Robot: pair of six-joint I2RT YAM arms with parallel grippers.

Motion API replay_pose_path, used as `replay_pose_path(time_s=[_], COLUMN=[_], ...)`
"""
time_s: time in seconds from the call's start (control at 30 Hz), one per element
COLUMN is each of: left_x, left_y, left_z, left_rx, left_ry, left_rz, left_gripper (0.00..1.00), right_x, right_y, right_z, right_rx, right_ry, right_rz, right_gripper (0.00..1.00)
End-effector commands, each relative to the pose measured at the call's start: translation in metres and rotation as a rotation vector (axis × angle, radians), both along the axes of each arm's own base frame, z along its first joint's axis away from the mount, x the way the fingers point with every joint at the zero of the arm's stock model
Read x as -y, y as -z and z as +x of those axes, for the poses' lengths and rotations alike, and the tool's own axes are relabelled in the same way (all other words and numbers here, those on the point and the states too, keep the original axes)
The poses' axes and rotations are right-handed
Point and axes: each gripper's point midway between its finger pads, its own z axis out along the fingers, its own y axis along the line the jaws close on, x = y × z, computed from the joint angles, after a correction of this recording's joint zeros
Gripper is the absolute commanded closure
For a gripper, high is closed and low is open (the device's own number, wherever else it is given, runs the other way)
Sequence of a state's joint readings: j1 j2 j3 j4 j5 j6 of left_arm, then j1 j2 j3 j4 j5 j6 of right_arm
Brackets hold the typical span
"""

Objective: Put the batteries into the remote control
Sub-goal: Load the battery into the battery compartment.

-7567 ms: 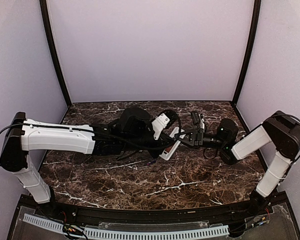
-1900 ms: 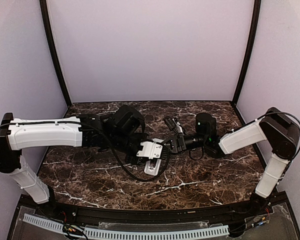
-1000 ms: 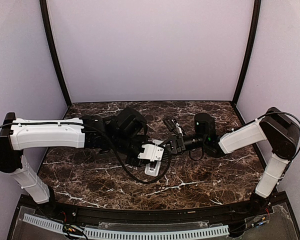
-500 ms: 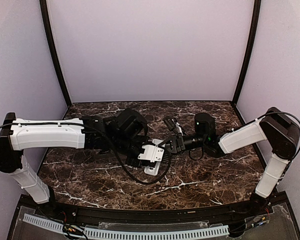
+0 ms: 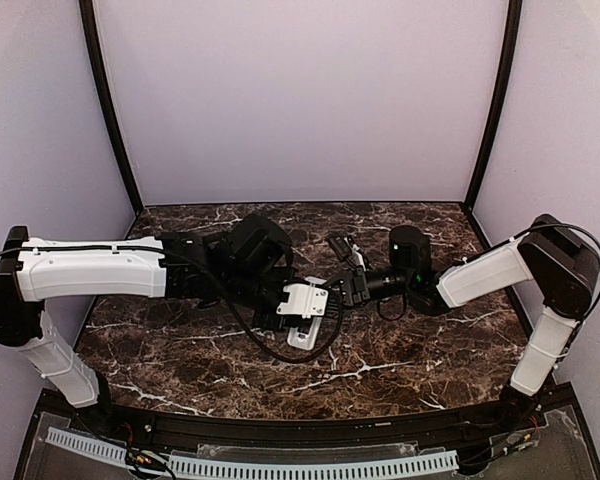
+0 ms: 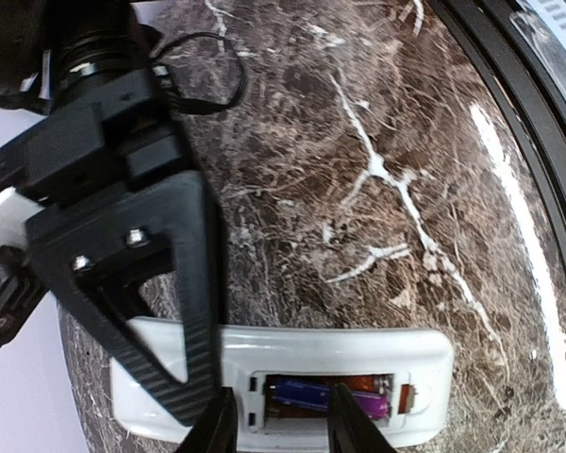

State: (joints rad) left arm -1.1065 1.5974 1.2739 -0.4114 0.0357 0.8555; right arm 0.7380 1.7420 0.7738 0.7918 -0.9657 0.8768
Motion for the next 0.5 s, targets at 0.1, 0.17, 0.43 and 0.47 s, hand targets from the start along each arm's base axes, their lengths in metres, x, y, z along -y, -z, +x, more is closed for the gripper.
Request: replay_pose_path(time_s=[0.1,0.17,0.43,0.47], left_x=[-0.013,-0.026,-0.072,-0.075], left_y=[-0.054,-0.047,0.007,0.016], left_z=[0.029,0.040,0.065,0.066], left_rx=[-0.034,-0.093,-0.371,-0.382], left_ry=[-0.370,-0.495,-0.847,-0.862], left_rz=[-0.306,-0.355,-0.521,-0.532], left_gripper=[0.69,0.69,0.62,0.61], right_x=[0.015,0.023,0.071,0.076], right_y=[0.000,0.007,0.037,0.040], right_z=[0.024,0.038,0.080,0.082], right_rx=[0.070,0.117,0.410,0.434], right_ry=[0.132,0.192,0.435,0.454], right_rz=[-0.033,-0.109,-0.538,-0.584], right_gripper=[1.00,1.00,1.00,1.00])
